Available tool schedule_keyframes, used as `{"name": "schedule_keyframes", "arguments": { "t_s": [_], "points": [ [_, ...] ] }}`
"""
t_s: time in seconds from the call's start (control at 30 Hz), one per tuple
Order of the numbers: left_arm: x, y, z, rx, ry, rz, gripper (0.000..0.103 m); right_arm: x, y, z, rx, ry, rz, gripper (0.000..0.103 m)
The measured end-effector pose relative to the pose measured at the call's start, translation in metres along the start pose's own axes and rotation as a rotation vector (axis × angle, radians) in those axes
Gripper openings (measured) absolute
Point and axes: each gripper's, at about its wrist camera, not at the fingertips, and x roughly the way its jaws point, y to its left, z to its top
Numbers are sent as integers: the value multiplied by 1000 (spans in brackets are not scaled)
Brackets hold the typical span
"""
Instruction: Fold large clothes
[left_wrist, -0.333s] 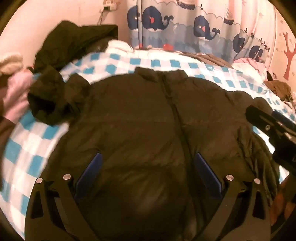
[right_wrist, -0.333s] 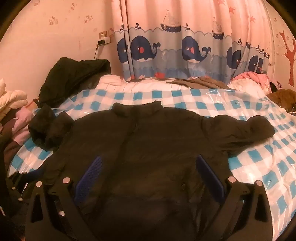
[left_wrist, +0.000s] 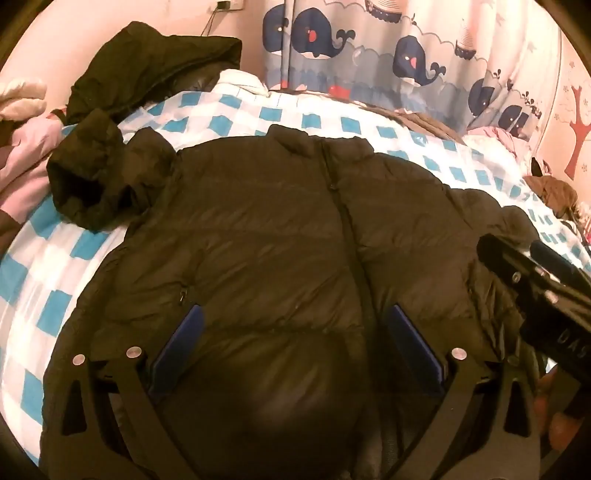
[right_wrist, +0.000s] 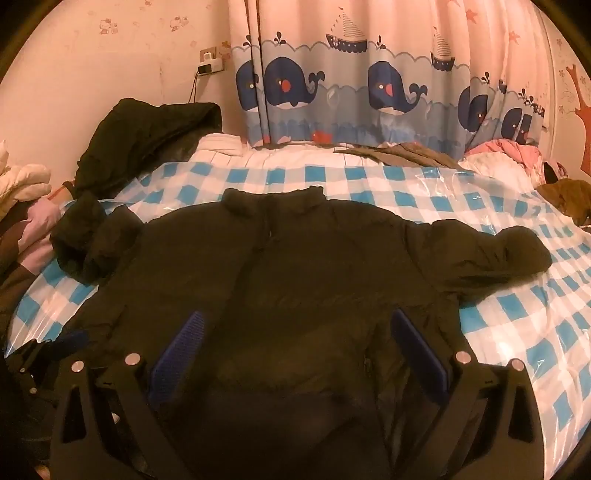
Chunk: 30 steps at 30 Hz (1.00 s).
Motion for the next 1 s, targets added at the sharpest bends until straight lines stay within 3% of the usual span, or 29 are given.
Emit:
{"name": "schedule_keyframes", "arguments": {
  "t_s": [0.1, 0.5, 1.0],
  "points": [
    [2, -2, -1, 28, -17, 36, 96, 4, 4, -3, -13, 15, 0, 98],
    [14, 4, -2, 64, 16, 44, 96, 13, 7, -9, -29, 83, -9, 98],
    [20, 12, -2, -5, 32, 3, 96, 12, 11, -8, -30, 87, -1, 98]
  ]
}}
